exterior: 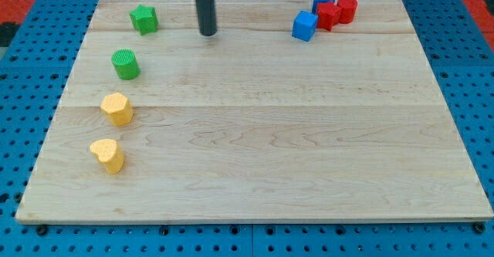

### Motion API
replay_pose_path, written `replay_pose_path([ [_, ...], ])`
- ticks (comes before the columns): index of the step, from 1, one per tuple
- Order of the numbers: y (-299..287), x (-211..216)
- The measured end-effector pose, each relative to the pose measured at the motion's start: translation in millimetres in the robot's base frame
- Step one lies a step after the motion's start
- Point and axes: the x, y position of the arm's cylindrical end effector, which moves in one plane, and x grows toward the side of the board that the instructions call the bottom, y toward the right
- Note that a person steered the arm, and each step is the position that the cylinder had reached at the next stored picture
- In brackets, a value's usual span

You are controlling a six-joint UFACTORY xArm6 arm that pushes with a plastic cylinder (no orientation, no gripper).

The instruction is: Push the green star to the top center of the board

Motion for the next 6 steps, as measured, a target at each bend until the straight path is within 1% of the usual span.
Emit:
replay_pose_path([
  [1,-106.8,-4.4],
  [2,-170.9,-24.0],
  [3,-118.9,-63.3],
  [4,-24.3,-66.6],
  [5,-51.7,-54.2],
  [6,-122.7,-36.6],
])
